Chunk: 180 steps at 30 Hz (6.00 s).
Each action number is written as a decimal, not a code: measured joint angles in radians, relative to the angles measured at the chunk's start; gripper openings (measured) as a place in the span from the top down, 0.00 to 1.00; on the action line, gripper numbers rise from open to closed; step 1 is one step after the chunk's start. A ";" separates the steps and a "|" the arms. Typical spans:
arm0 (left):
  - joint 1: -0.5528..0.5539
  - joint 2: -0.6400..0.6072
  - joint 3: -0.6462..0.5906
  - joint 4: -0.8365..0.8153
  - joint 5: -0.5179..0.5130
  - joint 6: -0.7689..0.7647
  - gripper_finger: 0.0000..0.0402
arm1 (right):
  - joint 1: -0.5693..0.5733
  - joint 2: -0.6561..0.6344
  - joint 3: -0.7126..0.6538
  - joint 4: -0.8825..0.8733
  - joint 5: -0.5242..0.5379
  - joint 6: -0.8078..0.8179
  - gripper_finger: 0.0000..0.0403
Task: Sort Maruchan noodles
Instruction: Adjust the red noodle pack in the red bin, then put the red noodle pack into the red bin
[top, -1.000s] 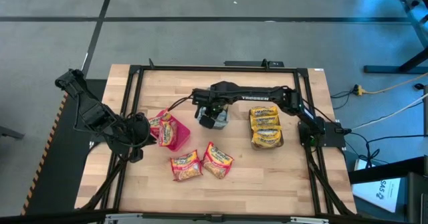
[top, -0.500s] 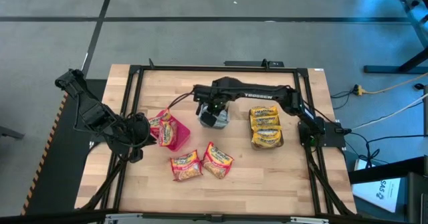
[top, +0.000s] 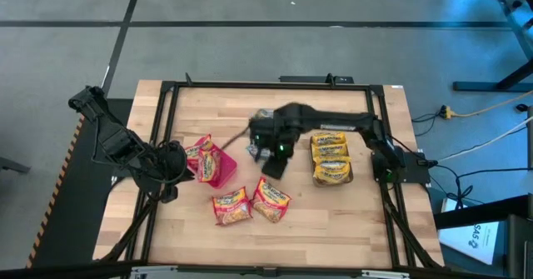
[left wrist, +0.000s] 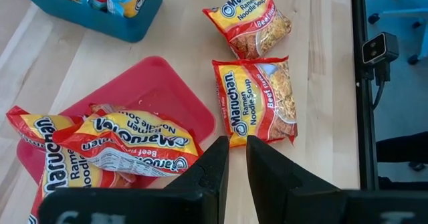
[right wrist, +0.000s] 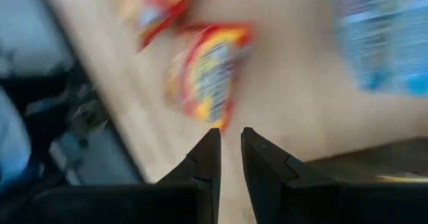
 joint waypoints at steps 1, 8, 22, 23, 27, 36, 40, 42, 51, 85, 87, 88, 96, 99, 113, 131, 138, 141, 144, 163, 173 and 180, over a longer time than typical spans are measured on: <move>0.000 0.000 0.000 -0.001 0.004 0.000 0.88 | 0.023 -0.006 -0.001 0.000 -0.025 -0.018 0.85; 0.000 0.007 0.000 0.025 -0.016 -0.050 0.88 | 0.225 -0.010 -0.001 -0.001 0.087 -0.062 0.85; 0.000 0.257 0.000 0.187 -0.040 0.005 0.88 | 0.442 0.073 -0.008 0.363 0.683 0.159 0.85; 0.000 0.269 0.000 0.173 -0.027 -0.001 0.88 | 0.442 0.075 -0.008 0.382 0.685 0.167 0.85; 0.003 0.293 0.000 0.094 0.048 -0.105 0.88 | 0.422 0.082 -0.006 0.431 0.682 0.176 0.85; 0.038 0.283 0.000 -0.130 -0.043 -0.464 0.88 | 0.357 0.087 -0.007 0.498 0.648 0.176 0.85; 0.114 0.288 0.000 -0.132 0.026 -0.469 0.88 | 0.317 0.087 -0.007 0.515 0.555 0.176 0.85; 0.147 0.293 0.000 -0.147 0.040 -0.467 0.88 | 0.294 0.087 -0.007 0.516 0.509 0.176 0.85; 0.261 0.292 0.000 -0.164 0.023 -0.472 0.88 | 0.264 0.087 -0.007 0.525 0.445 0.166 0.85; 0.412 0.292 -0.147 0.021 0.165 -0.649 0.77 | 0.189 0.086 -0.007 0.384 0.549 -0.231 0.85; 0.415 0.292 -0.147 0.022 0.176 -0.630 0.81 | 0.186 0.086 -0.007 0.384 0.546 -0.253 0.85; 0.415 0.292 -0.146 0.024 0.176 -0.627 0.83 | 0.186 0.086 -0.007 0.384 0.545 -0.262 0.85; 0.416 0.292 -0.147 0.143 0.160 -0.542 0.99 | 0.171 0.086 -0.007 0.385 0.541 -0.274 0.85; 0.419 0.292 -0.147 0.225 0.159 -0.504 0.98 | 0.171 0.086 -0.007 0.385 0.537 -0.273 0.85; 0.455 0.292 -0.147 0.385 0.193 -0.352 0.93 | 0.172 0.086 -0.007 0.392 0.538 -0.271 0.85; 0.384 0.236 -0.132 0.425 0.473 -0.353 0.92 | 0.180 0.085 -0.007 0.087 0.357 -0.214 0.85; 0.188 0.246 -0.132 0.279 0.516 -0.492 0.90 | 0.226 0.100 -0.008 0.069 0.384 -0.224 0.85; 0.098 0.246 -0.132 0.194 0.515 -0.587 0.88 | 0.243 0.109 -0.009 0.051 0.387 -0.222 0.83; 0.002 0.246 -0.132 0.137 0.512 -0.657 0.85 | 0.252 0.103 -0.049 0.078 0.385 -0.211 0.75; -0.216 0.246 -0.143 0.099 0.295 -0.830 0.76 | 0.242 0.108 -0.334 0.390 0.449 0.049 0.40; -0.255 0.246 -0.144 0.065 0.282 -0.833 0.76 | 0.199 0.108 -0.390 0.457 0.337 0.098 0.51; -0.255 0.246 -0.144 0.057 0.196 -0.833 0.76 | 0.199 0.108 -0.390 0.497 0.294 0.098 0.66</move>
